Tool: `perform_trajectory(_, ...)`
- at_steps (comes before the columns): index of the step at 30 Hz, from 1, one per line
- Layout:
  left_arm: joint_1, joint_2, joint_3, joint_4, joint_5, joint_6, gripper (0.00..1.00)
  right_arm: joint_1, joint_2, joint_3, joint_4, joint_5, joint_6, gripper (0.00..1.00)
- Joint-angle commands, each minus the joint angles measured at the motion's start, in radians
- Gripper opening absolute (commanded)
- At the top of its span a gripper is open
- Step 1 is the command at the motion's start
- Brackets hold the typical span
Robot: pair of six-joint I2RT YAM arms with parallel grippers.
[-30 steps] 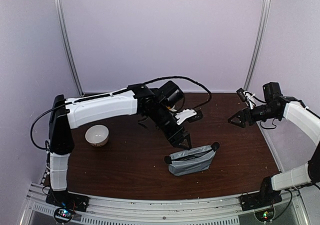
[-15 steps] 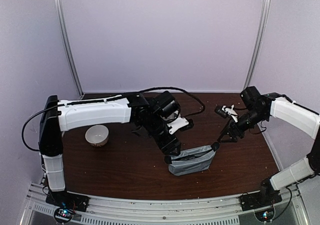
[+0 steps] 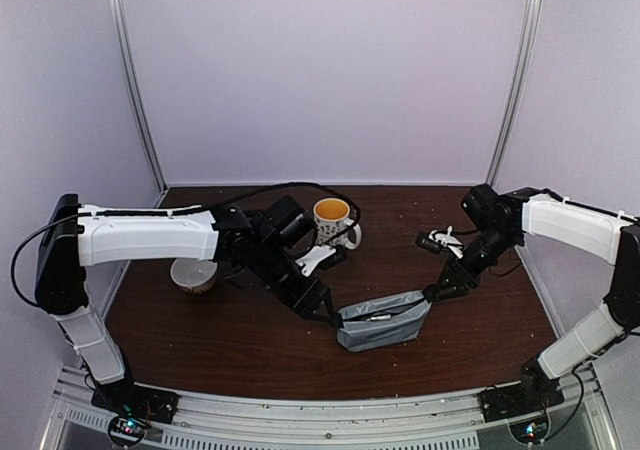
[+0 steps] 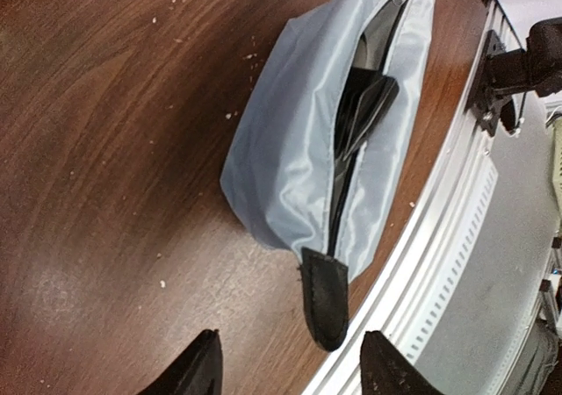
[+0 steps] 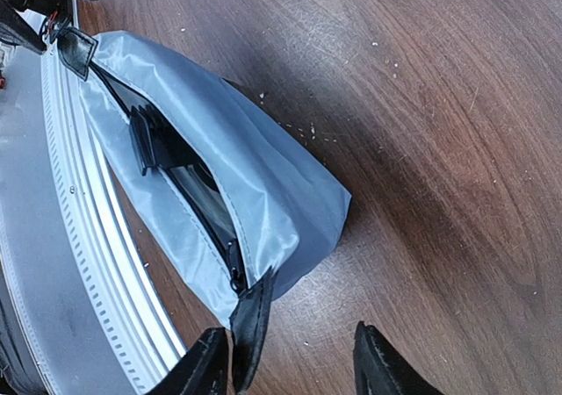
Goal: Sort the hair-cutting tools
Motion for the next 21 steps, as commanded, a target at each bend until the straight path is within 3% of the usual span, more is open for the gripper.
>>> perform_trajectory(1,0.011,-0.012,-0.021,0.148,0.1,-0.073,0.56,0.004,0.011,0.038,-0.027,-0.007,0.0,0.49)
perform_trajectory(5,0.011,0.013,-0.006,0.145,0.109,-0.071,0.46,0.006,0.007,0.046,-0.026,-0.014,-0.001,0.42)
perform_trajectory(9,0.01,0.032,0.007,0.121,0.107,-0.067,0.23,0.006,0.011,0.054,-0.046,-0.029,-0.017,0.08)
perform_trajectory(13,0.011,0.039,0.022,0.092,0.108,-0.056,0.0,0.005,0.009,0.06,-0.057,-0.044,-0.025,0.04)
perform_trajectory(17,0.02,-0.004,0.03,0.033,0.062,-0.023,0.0,-0.031,-0.008,0.065,-0.071,-0.079,-0.038,0.01)
perform_trajectory(21,0.084,-0.125,-0.058,0.032,0.0,-0.025,0.0,-0.13,-0.05,0.067,-0.049,-0.167,-0.028,0.0)
